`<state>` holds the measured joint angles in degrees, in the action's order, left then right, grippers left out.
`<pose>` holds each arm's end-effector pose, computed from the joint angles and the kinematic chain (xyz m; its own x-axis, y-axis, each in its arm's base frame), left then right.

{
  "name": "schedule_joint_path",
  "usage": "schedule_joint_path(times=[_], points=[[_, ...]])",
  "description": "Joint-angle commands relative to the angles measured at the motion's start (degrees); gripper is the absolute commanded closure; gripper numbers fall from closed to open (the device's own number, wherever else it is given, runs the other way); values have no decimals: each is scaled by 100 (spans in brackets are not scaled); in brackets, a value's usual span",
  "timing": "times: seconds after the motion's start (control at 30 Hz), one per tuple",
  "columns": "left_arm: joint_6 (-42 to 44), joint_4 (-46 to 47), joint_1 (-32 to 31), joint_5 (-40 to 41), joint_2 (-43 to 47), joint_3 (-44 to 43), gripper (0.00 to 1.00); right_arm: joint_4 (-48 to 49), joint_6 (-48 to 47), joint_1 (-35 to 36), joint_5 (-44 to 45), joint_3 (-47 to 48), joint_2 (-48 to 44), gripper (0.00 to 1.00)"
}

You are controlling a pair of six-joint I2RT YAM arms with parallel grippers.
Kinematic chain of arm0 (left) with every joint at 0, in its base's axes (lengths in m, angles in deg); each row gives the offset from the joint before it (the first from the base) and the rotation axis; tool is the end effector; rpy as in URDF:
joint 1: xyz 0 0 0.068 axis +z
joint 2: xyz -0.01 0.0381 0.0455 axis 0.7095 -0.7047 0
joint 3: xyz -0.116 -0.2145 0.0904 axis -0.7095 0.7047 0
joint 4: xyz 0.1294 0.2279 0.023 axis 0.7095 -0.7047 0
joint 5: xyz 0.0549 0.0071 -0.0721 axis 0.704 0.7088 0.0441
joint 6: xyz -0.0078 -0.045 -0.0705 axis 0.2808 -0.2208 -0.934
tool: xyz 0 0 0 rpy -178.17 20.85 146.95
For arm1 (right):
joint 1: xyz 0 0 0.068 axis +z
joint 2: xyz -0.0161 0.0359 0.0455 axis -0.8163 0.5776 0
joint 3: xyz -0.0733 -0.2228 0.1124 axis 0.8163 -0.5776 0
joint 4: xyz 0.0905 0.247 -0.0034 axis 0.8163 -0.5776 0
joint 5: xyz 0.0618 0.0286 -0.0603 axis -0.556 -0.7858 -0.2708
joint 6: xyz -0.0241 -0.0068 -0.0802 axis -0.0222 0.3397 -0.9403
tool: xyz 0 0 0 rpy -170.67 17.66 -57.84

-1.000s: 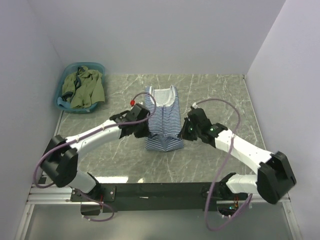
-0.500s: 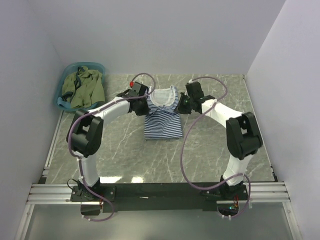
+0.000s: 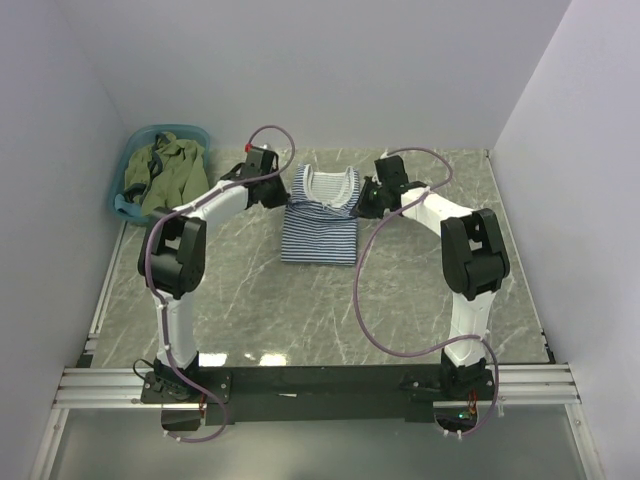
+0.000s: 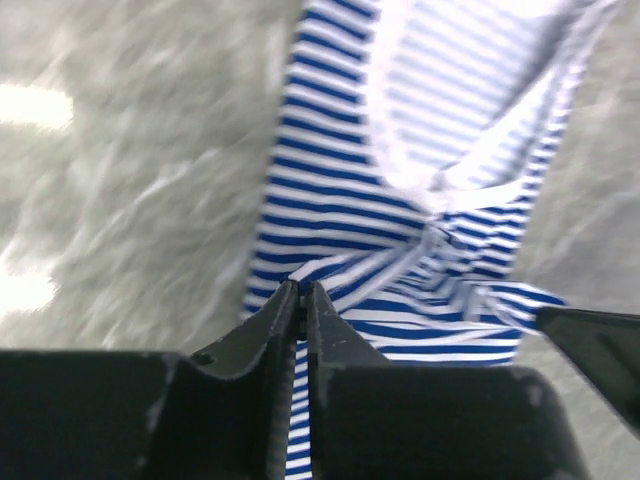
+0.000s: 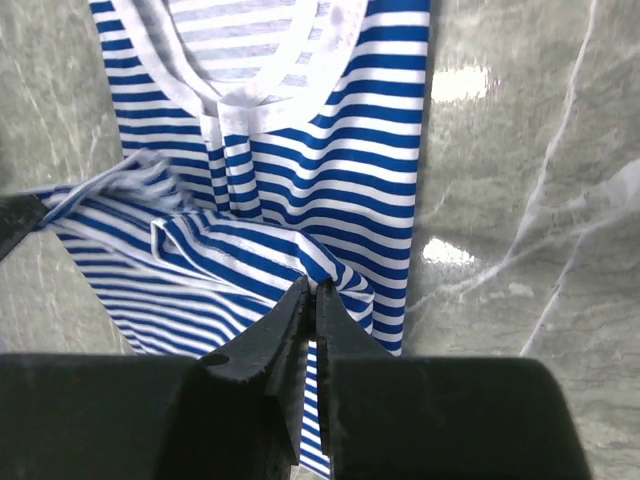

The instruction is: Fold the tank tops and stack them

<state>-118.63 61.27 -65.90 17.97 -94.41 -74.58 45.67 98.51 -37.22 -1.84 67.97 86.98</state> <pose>0.4441 -0.1719 0.1695 -0.7620 -0.4056 -0.5048 -0.1446 0.8665 -0.4778 0.4309 0.1546 0.1500 -0.8353 0.3084 -0.4551 0.0250 0.8482 0.5290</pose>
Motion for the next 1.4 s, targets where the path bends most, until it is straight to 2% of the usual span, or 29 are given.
schedule_joint_path(times=[0.0,0.1,0.13,0.2,0.23,0.27,0.37,0.53,0.7,0.73,0.83,0.9,1.03,1.37], points=[[210,533,-30,-623,-187,-364,83,125,-31,-44,94,266,-49,86],[210,613,-30,-896,-363,-495,71,47,-14,-53,209,274,-31,71],[219,666,-30,-906,-389,-504,63,20,4,-62,348,266,-75,68],[219,684,-30,-914,-390,-566,53,20,74,-123,542,134,-197,57],[219,658,-30,-871,-381,-592,53,29,100,-150,560,90,-242,54],[219,605,-30,-792,-363,-627,46,29,109,-167,595,11,-294,52],[114,508,-21,-397,-188,-531,38,81,127,-168,815,-199,-601,48],[-158,404,-30,243,383,-83,35,3,56,191,1105,-577,-1111,48],[-483,148,-30,588,1225,1049,36,327,241,517,1246,-1833,-1901,48],[-571,243,-38,458,1367,1512,37,371,276,605,1246,-2140,-1990,48],[-659,367,-82,159,1833,2174,37,424,268,737,1299,-2485,-2219,48],[-703,569,-161,-175,2139,2998,35,573,294,808,1186,-2783,-2281,47],[-862,1201,-240,-790,2493,3835,31,802,425,878,973,-3126,-2237,47],[-1143,1923,-364,-888,2651,4259,34,1153,768,1028,1044,-3470,-2509,48]])
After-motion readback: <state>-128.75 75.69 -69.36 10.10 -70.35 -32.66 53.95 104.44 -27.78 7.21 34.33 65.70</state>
